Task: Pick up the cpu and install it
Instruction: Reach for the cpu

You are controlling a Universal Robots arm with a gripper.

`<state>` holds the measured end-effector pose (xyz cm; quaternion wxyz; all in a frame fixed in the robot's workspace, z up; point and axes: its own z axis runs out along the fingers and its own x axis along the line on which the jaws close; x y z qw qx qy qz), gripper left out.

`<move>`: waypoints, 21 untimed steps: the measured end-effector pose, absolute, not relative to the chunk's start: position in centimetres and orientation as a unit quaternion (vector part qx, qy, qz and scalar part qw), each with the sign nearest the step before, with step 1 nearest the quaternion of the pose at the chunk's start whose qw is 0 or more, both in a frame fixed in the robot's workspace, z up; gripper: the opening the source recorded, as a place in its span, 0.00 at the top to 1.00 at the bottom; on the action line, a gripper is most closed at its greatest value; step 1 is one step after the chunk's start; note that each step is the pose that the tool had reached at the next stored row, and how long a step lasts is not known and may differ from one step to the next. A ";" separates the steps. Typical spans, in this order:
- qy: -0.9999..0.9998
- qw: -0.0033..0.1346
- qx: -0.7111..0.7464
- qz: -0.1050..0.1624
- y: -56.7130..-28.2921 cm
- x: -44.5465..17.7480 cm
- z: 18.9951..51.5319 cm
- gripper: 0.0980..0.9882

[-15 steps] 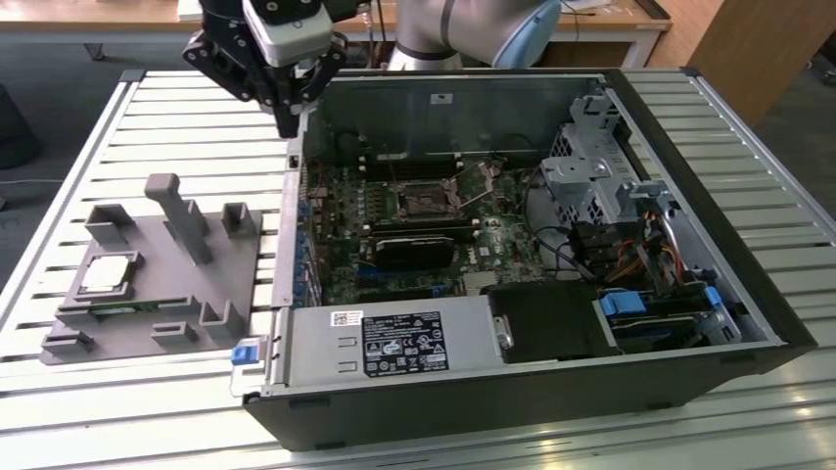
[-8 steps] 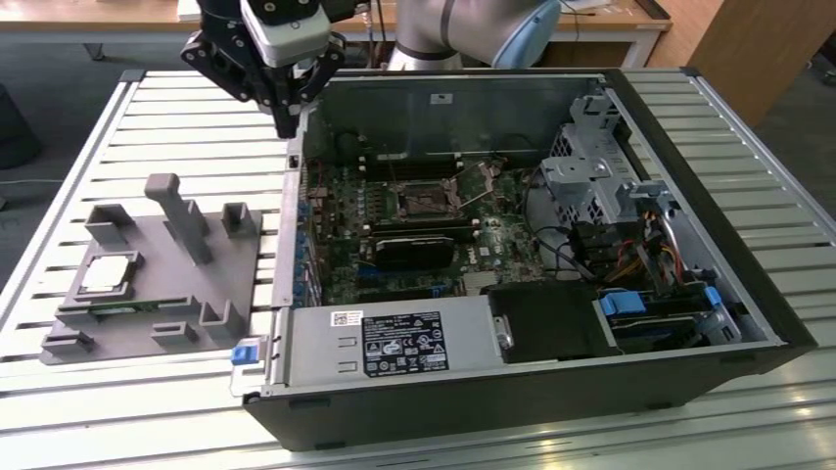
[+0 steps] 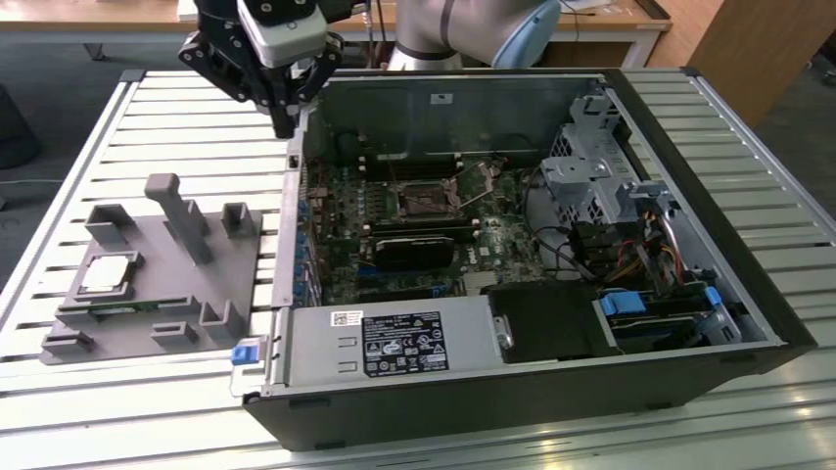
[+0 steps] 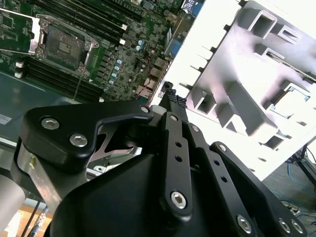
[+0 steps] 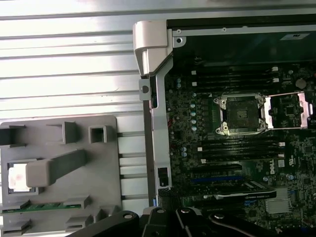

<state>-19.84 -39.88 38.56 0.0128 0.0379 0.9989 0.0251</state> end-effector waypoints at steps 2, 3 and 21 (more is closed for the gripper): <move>0.999 0.013 0.038 0.025 -39.9 -19.9 38.6 0.99; 0.999 0.013 0.038 0.025 -39.9 -19.9 38.6 0.99; 0.999 0.013 0.038 0.026 -39.9 -20.5 38.5 0.99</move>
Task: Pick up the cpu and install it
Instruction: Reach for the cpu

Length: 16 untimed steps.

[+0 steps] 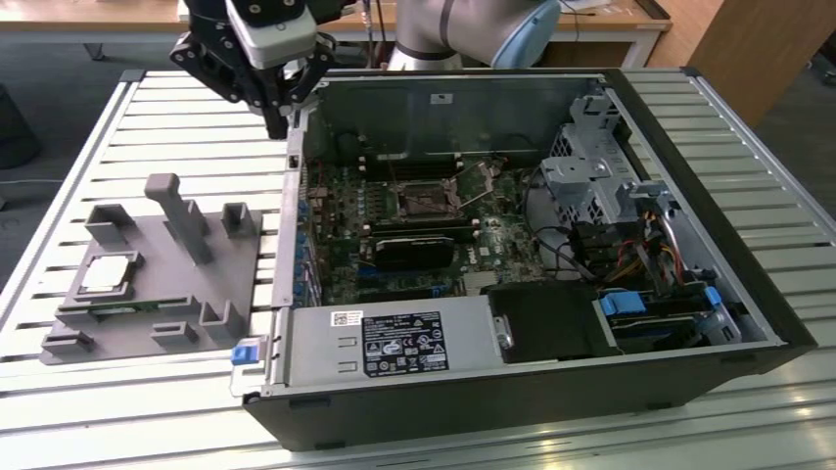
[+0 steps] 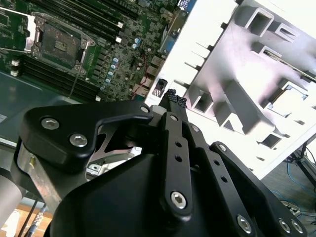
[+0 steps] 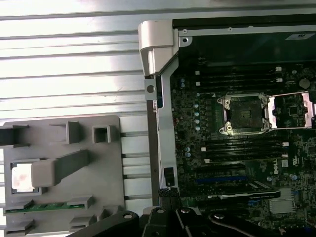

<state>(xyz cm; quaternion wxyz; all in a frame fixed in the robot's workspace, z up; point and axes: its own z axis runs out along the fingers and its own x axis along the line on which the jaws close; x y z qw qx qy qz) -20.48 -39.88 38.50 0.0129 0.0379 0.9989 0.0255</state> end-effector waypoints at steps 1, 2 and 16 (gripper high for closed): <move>0.999 0.013 0.038 0.026 -39.9 -20.5 38.5 0.99; 0.999 0.013 0.038 0.026 -39.9 -20.5 38.5 0.99; 0.999 0.013 0.038 0.026 -39.9 -20.9 38.5 0.99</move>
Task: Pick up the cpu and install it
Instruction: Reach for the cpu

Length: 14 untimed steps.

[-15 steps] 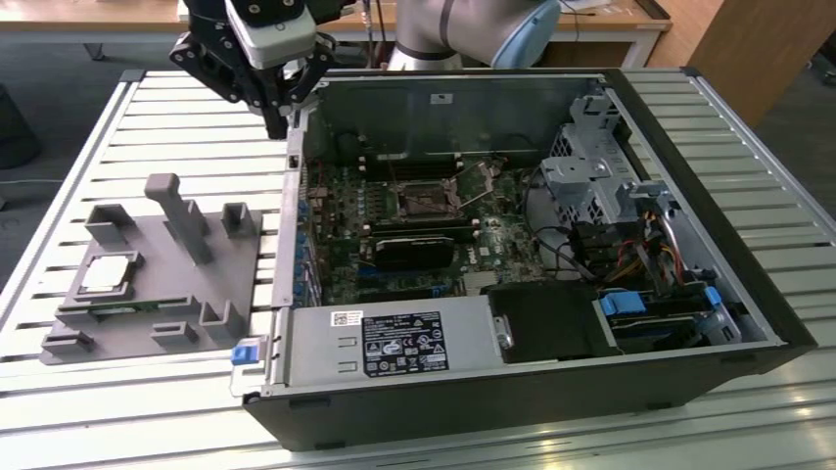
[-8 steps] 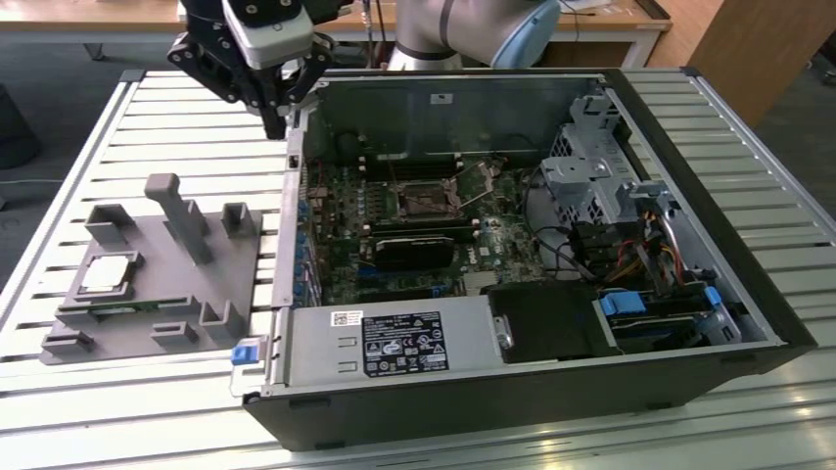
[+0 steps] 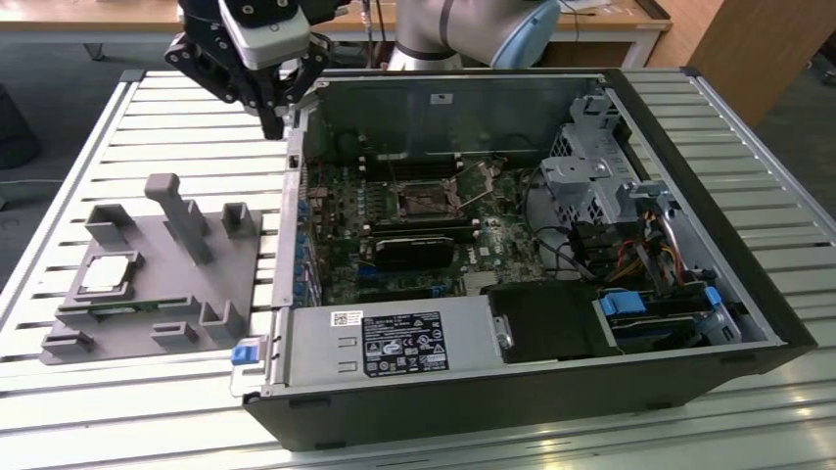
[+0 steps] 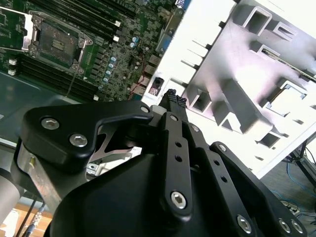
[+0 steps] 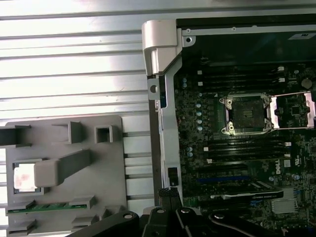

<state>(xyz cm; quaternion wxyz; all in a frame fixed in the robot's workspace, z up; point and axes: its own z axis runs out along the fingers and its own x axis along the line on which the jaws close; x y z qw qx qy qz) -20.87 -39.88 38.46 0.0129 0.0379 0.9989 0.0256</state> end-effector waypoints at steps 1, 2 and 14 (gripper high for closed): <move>0.999 0.013 0.038 0.026 -39.9 -20.9 38.5 0.99; 0.999 0.013 0.038 0.026 -39.9 -20.9 38.5 0.99; 0.999 0.013 0.038 0.026 -39.9 -21.3 38.4 0.99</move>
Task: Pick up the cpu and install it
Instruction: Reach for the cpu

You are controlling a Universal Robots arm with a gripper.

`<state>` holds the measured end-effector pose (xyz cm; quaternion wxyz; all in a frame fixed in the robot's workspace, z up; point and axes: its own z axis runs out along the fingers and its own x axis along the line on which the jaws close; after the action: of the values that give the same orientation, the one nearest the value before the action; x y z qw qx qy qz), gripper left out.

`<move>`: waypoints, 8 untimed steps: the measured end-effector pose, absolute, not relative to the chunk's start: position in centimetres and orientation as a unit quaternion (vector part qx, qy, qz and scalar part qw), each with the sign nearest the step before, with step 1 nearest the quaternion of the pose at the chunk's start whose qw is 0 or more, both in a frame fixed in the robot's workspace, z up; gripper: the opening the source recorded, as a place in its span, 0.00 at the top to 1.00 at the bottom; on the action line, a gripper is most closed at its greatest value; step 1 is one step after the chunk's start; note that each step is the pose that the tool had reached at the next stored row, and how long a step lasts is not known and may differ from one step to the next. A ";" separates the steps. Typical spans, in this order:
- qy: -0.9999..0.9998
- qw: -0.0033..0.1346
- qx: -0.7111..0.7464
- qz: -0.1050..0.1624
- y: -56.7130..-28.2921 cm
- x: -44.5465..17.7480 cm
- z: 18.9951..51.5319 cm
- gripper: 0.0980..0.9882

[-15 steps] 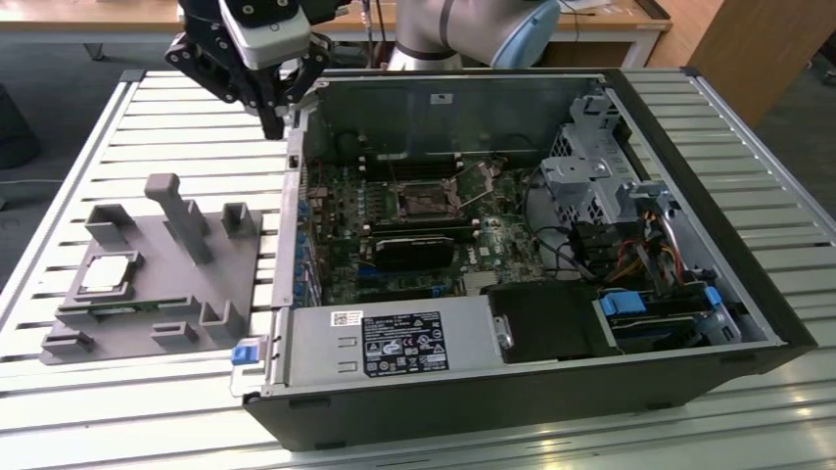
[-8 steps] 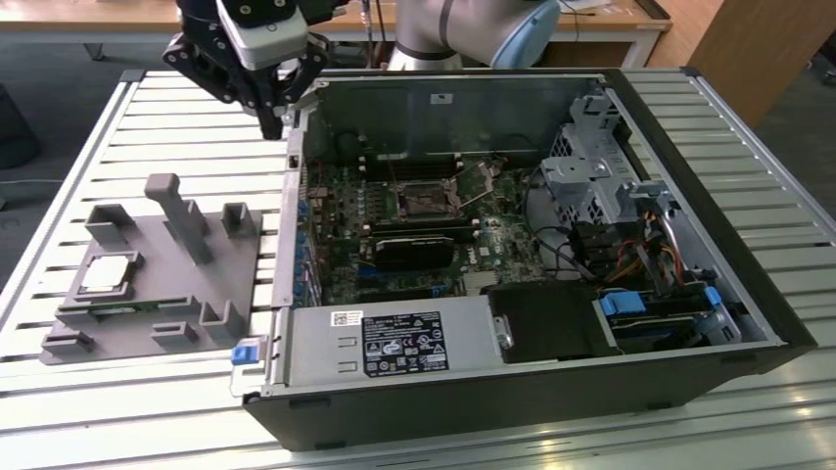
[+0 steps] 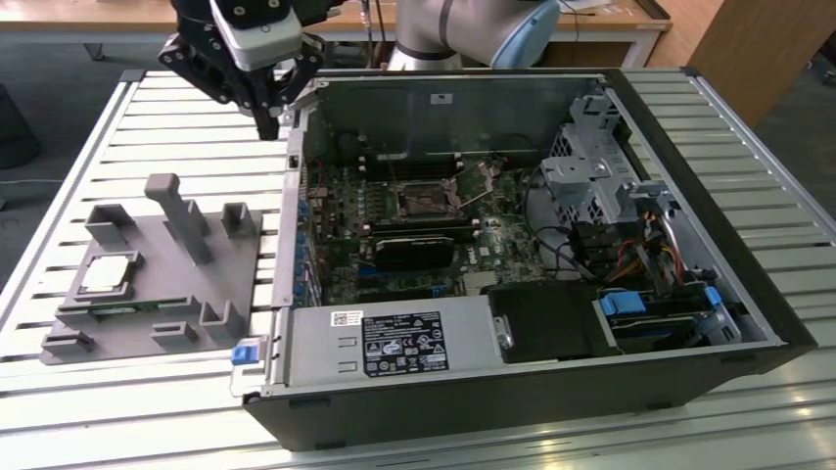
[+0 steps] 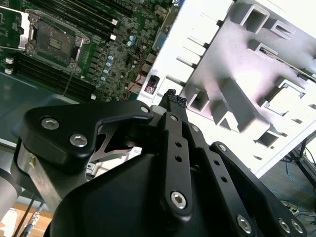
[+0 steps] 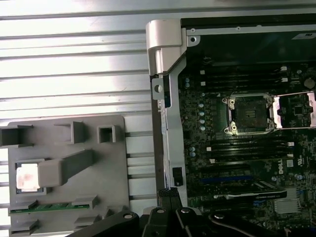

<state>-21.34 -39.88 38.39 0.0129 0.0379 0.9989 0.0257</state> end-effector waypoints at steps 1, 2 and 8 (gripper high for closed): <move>0.999 0.013 0.038 0.026 -39.9 -21.4 38.4 0.99; 0.999 0.013 0.038 0.026 -39.9 -21.4 38.4 0.99; 0.999 0.013 0.038 0.026 -39.9 -21.5 38.4 0.99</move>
<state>-21.50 -39.88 38.37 0.0128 0.0379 0.9989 0.0258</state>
